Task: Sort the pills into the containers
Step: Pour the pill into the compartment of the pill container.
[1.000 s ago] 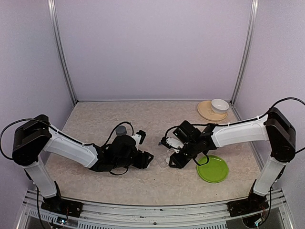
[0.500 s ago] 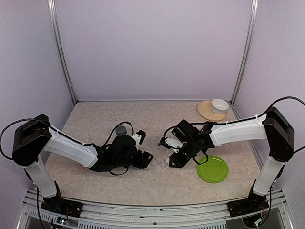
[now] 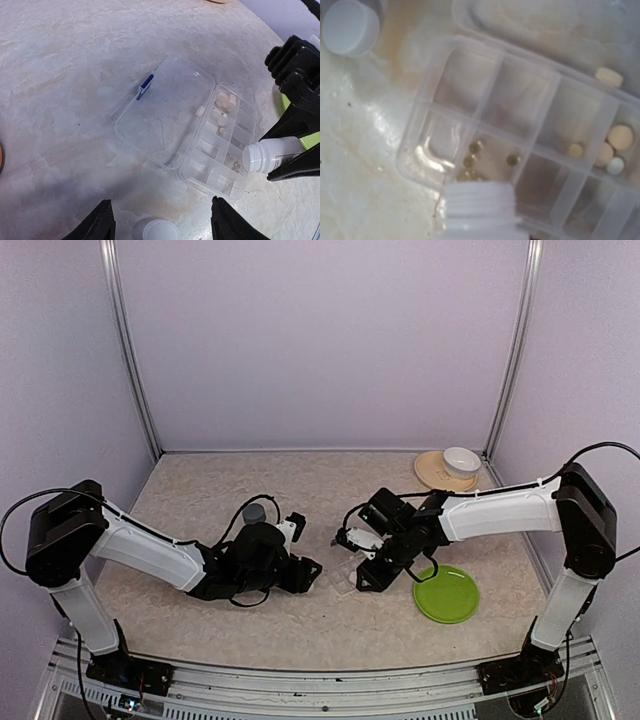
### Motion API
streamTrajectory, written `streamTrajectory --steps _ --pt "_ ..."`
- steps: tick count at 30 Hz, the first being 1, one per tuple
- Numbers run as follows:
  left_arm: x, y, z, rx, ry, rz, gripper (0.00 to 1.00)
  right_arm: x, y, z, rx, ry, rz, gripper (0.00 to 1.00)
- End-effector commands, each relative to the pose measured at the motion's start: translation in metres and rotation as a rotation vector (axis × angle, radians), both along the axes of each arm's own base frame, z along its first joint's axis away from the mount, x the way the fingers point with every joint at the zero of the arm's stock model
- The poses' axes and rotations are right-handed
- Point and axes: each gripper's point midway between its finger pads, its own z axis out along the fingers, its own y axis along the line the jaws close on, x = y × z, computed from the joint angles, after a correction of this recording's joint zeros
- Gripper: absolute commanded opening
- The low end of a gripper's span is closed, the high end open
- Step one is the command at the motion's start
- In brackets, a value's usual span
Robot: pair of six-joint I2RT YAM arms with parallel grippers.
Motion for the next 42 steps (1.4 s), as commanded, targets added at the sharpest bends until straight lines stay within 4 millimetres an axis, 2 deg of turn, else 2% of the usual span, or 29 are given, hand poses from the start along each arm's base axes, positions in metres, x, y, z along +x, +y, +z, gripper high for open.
streamTrajectory --steps 1,27,42 --pt "0.002 -0.001 0.009 -0.037 -0.010 0.005 0.65 -0.004 0.003 0.000 -0.012 0.017 0.026 0.01" --pt "0.000 0.000 0.005 -0.045 -0.001 0.005 0.65 -0.007 0.001 -0.007 -0.075 0.062 0.052 0.01" --pt "0.000 0.000 0.004 -0.045 0.000 0.006 0.65 -0.004 0.005 0.003 -0.050 0.040 0.055 0.01"
